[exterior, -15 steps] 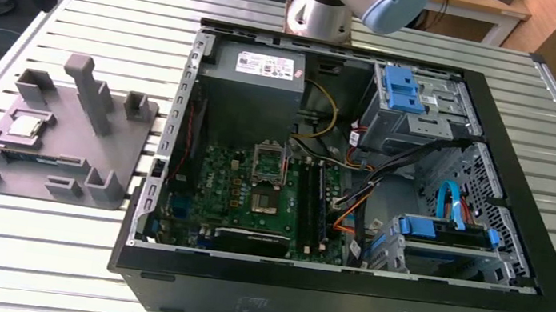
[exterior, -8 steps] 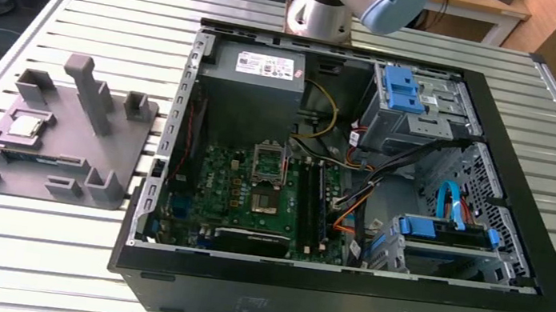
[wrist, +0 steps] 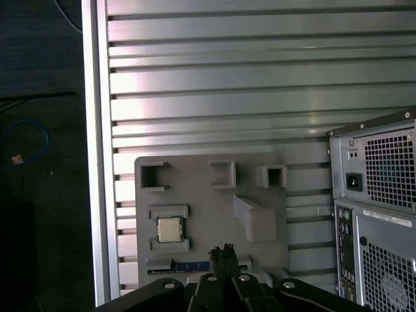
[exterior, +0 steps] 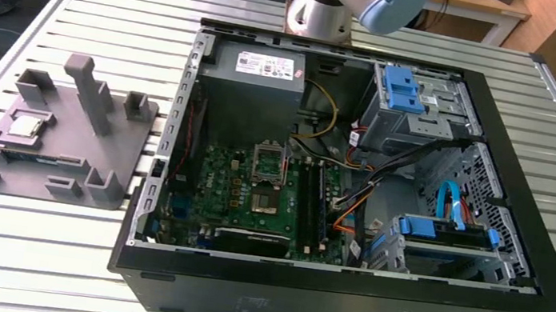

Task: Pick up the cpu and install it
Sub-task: 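Reach for the cpu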

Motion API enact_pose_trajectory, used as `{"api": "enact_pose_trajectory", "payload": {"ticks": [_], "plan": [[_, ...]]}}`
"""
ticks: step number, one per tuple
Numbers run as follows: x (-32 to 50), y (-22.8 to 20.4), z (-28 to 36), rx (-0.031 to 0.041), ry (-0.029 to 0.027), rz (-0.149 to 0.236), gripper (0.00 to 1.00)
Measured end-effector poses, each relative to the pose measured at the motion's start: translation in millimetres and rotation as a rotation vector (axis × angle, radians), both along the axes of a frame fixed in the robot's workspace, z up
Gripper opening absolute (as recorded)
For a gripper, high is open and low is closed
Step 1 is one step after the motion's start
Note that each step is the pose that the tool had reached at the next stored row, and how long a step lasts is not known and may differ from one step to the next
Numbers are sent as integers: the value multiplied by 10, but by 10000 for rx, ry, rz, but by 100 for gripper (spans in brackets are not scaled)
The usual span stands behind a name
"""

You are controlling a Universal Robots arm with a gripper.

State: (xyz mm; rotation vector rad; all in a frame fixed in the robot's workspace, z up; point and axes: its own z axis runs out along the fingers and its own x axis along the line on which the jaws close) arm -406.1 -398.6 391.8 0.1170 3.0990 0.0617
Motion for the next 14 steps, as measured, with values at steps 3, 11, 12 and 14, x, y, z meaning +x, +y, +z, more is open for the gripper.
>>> {"api": "enact_pose_trajectory", "payload": {"ticks": [3,11,12,14], "plan": [[-31,-2,-8,1,0,0,11],[-51,-3,-13,0,0,0,11],[-51,-3,-13,1,0,1,11],[-52,-7,-17,2,-2,0,11]]}}
